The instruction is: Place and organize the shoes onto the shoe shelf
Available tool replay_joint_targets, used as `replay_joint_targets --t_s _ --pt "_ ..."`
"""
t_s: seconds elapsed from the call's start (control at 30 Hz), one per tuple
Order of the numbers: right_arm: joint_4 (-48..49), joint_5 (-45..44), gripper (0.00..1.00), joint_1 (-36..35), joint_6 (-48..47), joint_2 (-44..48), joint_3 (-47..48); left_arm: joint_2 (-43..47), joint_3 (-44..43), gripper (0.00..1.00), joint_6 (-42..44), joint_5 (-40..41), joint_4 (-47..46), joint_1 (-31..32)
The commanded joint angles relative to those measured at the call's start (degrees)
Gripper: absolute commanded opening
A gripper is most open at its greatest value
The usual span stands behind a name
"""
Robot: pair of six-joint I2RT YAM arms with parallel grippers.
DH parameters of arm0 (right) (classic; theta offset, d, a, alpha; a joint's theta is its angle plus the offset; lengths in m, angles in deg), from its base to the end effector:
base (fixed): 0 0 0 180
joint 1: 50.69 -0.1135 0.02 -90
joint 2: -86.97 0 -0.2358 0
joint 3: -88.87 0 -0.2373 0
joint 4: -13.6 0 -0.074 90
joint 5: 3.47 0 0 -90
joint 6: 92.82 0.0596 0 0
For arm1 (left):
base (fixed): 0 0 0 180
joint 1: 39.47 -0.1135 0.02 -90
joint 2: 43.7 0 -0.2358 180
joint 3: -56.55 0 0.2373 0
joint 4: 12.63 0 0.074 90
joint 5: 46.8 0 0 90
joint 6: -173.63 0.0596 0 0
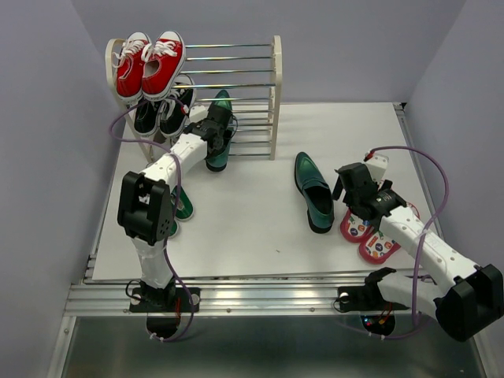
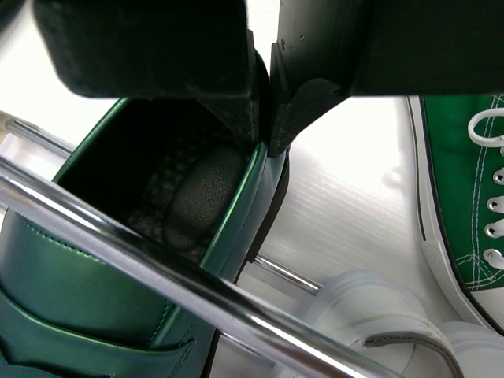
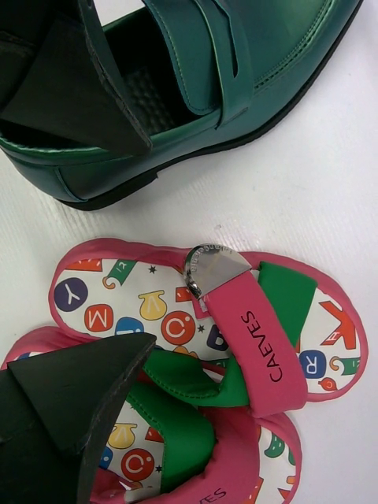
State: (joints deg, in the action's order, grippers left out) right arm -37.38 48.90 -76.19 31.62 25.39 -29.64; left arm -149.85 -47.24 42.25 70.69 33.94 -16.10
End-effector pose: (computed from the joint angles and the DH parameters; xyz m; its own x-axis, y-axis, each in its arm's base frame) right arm 0.2153 0.0624 0.2262 -0.5760 0.2215 -0.7868 0.4015 0.9151 -0.0363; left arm 0.3836 -0.1358 0.2346 -0.5679 -0.3934 -0.7230 -0.4023 0.8990 -0.1732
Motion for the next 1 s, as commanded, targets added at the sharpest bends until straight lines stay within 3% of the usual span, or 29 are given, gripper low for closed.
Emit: replay_joint_targets --t_s 0.0,0.6,0.83,0.97 --pt "2.32 -0.52 1.0 0.36 -0.33 1.46 0.35 0.68 -5.34 0.0 -1.15 4.07 -6.43 -0.52" --pt "2.24 -0.17 1.0 0.36 0.02 2.17 -0.18 -2.57 -7.54 0.0 -3.09 3.1 -4.85 -2.63" --pt "2.24 -0.34 1.0 0.36 -0.07 2.96 -0.36 -3.19 -7.97 0.18 -2.82 3.01 -4.59 -2.81" --pt "2.32 -0.43 1.0 0.36 -0.16 3.22 -0.44 -3.54 -8.24 0.2 -1.95 2.66 -4.59 -2.99"
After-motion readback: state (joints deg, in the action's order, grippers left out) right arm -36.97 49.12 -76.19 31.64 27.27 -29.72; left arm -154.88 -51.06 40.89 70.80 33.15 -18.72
